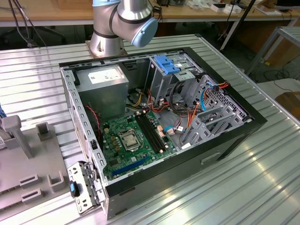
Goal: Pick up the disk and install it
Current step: 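Pick up the disk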
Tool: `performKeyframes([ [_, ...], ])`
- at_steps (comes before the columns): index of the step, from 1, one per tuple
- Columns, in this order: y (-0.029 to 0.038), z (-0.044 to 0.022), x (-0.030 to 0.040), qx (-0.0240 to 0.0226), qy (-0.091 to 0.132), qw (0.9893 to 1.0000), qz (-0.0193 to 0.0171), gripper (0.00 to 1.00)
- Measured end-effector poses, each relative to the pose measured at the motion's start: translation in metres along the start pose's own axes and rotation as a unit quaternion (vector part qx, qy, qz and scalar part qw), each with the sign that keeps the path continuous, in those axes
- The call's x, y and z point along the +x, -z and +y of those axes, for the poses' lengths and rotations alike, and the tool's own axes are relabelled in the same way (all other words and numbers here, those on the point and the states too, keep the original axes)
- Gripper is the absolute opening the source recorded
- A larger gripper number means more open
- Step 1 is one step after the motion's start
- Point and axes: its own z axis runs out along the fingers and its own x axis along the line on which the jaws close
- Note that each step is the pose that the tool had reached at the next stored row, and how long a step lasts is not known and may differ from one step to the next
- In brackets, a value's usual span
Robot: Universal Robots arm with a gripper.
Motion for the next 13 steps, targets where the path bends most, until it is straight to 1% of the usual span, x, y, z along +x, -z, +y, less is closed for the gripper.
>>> performKeyframes([
  [10, -0.0010, 0.0000, 0.0000, 0.0000, 0.000, 1.0000, 0.0000, 0.41],
  [12, -0.0011, 0.0000, 0.0000, 0.0000, 0.000, 1.0000, 0.0000, 0.36],
  [13, -0.0011, 0.0000, 0.0000, 0.0000, 0.000, 1.0000, 0.0000, 0.36],
])
